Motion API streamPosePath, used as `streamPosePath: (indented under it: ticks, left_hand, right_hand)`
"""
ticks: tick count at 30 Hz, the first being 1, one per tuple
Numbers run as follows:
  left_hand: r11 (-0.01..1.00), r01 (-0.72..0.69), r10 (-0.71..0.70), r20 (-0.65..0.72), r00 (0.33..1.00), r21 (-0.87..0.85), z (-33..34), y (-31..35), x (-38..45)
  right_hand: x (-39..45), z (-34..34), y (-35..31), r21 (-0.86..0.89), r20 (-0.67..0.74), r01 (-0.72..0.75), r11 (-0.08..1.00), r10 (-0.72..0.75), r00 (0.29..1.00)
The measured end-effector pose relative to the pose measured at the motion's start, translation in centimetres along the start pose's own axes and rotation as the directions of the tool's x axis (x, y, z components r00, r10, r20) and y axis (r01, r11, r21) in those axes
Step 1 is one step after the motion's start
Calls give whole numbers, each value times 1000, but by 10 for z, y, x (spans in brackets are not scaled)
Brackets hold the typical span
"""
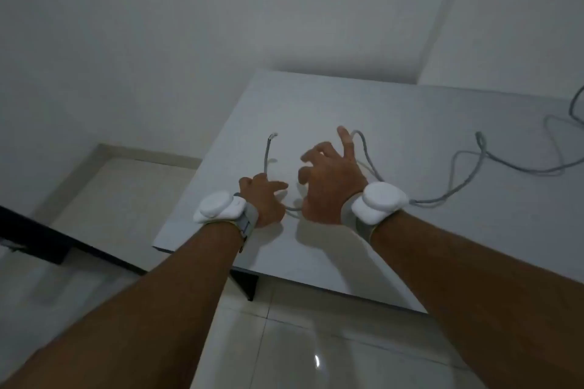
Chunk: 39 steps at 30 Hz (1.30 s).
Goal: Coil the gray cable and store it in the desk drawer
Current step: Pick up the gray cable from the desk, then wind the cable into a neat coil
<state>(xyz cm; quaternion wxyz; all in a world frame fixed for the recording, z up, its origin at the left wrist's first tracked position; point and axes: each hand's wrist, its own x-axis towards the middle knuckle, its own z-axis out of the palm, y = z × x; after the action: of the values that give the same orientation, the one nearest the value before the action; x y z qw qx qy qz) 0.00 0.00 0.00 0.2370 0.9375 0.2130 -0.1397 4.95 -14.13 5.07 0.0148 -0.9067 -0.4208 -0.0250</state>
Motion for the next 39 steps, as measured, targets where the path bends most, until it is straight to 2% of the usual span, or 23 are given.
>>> streamPosePath:
  ticks: [4, 8, 11, 13, 15, 16, 17, 18, 19, 20, 21, 22, 23, 24, 27, 29, 31, 33, 34, 36, 39]
  left_hand:
    - [974, -26, 41, -64, 997, 225, 7, -10, 0]
    - [953, -56, 76, -56, 996, 299, -2, -19, -6]
    - [960, -92, 120, -91, 989, 263, -16, -26, -10]
    - [974, -142, 177, -201, 963, 179, -28, -28, -13]
    - [977, -211, 204, -348, 915, 20, -42, -25, -19]
    - [966, -249, 200, -411, 890, -68, -50, -21, -22]
    - [945, -294, 200, -455, 868, -146, -59, -16, -26]
    - [918, -337, 202, -488, 849, -206, -66, -10, -30]
    - [890, -375, 203, -512, 835, -258, -74, -2, -35]
    - [858, -403, 195, -525, 828, -317, -81, 6, -40]
    - [819, -430, 183, -537, 823, -379, -89, 13, -45]
    - [765, -455, 170, -538, 825, -456, -97, 21, -50]
    - [690, -479, 158, -533, 831, -542, -104, 29, -54]
    - [596, -494, 142, -523, 840, -632, -112, 38, -59]
    - [323, -465, 90, -463, 882, -824, -136, 69, -76]
    - [189, -385, 154, -360, 920, -904, -147, 90, -87]
    - [124, -299, 255, -260, 931, -946, -156, 112, -99]
    - [98, -267, 321, -224, 920, -959, -163, 130, -109]
    - [78, -266, 355, -223, 908, -961, -166, 137, -114]
    - [0, -251, 446, -224, 866, -968, -174, 149, -125]
    - [-79, -249, 566, -249, 786, -965, -187, 167, -145]
  right_hand:
    - [-4, 1, -1, -232, 82, 92, 968, -75, 994]
    - [2, -8, 8, -228, 50, 53, 972, -43, 998]
    - [6, -24, 21, -179, -13, -21, 984, 19, 1000]
    - [10, -38, 35, -40, -46, -37, 999, 35, 998]
    - [10, -54, 48, 115, -37, -49, 992, 53, 998]
    - [11, -62, 55, 195, -83, -18, 981, 35, 996]
    - [9, -72, 56, 298, -117, -18, 954, 55, 992]
    - [9, -78, 63, 463, -69, -77, 883, 122, 990]
    - [9, -84, 70, 609, -94, -33, 792, 113, 989]
    - [8, -94, 71, 753, -86, -28, 657, 140, 986]
    - [7, -102, 72, 820, -165, -26, 571, 280, 946]
    - [7, -111, 77, 893, -134, -76, 443, 422, 897]
    - [5, -119, 82, 927, -53, -127, 353, 459, 887]
    - [3, -124, 87, 921, -27, -158, 355, 464, 886]
    - [-5, -140, 92, 902, -67, -157, 401, 491, 868]
    - [-7, -145, 95, 895, -107, -139, 423, 508, 855]
    - [-10, -148, 98, 909, -126, -118, 399, 535, 835]
    - [-14, -153, 101, 944, -137, -71, 321, 580, 803]
    - [-18, -158, 100, 946, -145, -64, 319, 590, 794]
    - [-24, -165, 101, 914, -133, -131, 384, 588, 798]
    - [-41, -173, 102, 744, -75, -301, 597, 522, 850]
